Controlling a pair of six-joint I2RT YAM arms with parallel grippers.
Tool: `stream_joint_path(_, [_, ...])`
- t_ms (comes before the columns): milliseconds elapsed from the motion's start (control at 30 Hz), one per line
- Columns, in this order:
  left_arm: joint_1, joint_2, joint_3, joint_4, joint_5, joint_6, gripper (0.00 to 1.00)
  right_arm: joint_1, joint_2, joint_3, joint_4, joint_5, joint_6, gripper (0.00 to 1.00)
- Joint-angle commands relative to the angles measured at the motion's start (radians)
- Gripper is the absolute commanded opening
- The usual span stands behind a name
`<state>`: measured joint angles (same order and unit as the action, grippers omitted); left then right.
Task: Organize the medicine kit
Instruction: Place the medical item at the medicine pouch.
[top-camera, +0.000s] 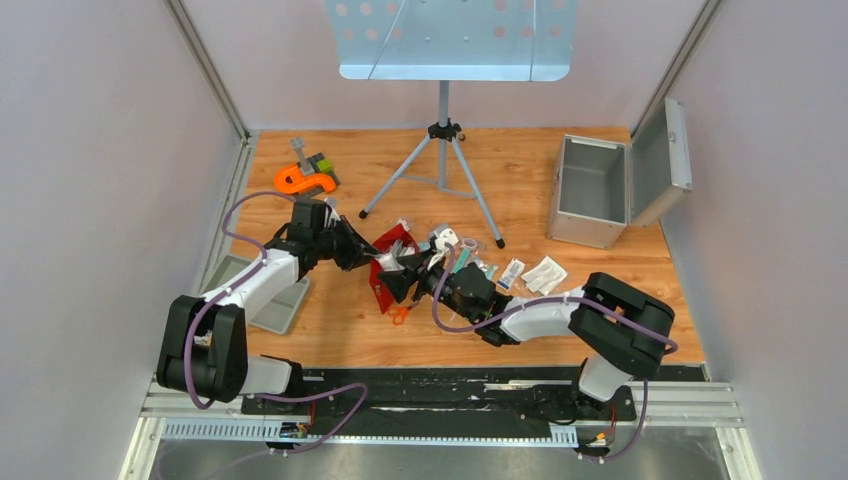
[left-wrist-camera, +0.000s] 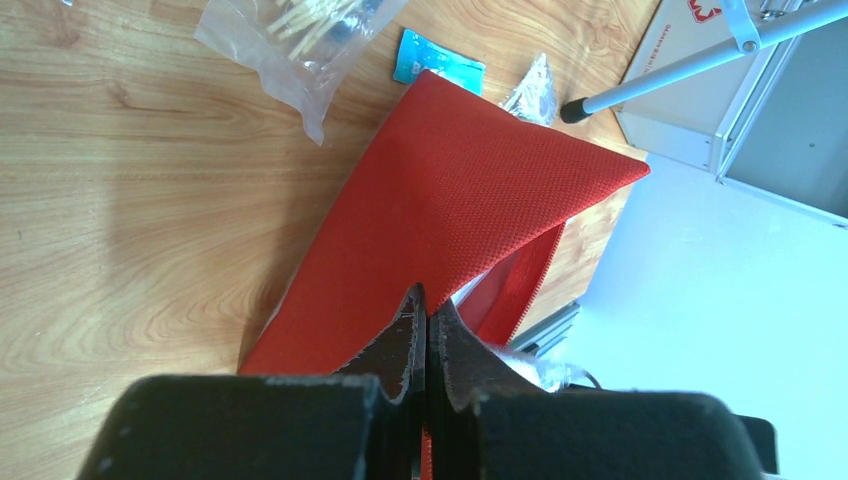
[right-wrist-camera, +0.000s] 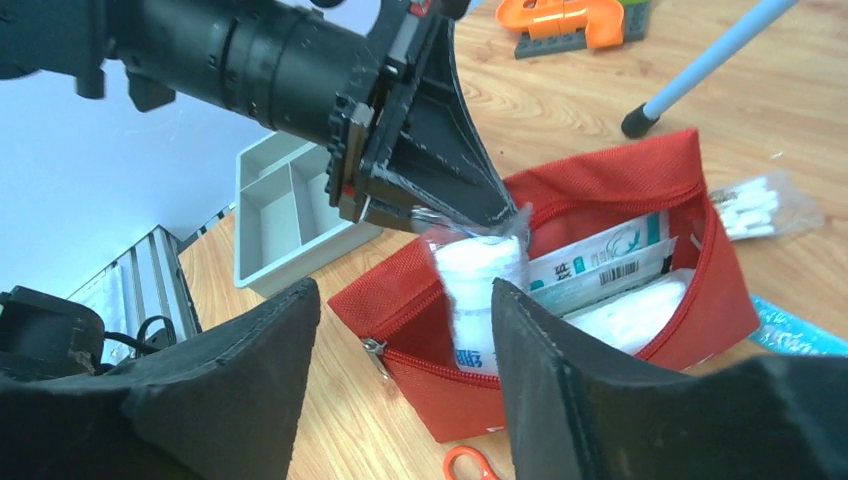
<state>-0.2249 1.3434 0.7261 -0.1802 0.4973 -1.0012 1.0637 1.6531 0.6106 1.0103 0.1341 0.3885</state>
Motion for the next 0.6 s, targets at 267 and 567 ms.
stream_joint_path(267, [0.004, 0.003, 0.000, 0.040, 0.016, 0.003, 0.00, -0.117, -0.078, 0.197, -0.348, -0.106, 0.056, 0.59])
stream_joint_path(567, [0.004, -0.004, 0.011, 0.020, 0.009, 0.015, 0.00, -0.177, -0.055, 0.278, -0.533, -0.118, 0.161, 0.44])
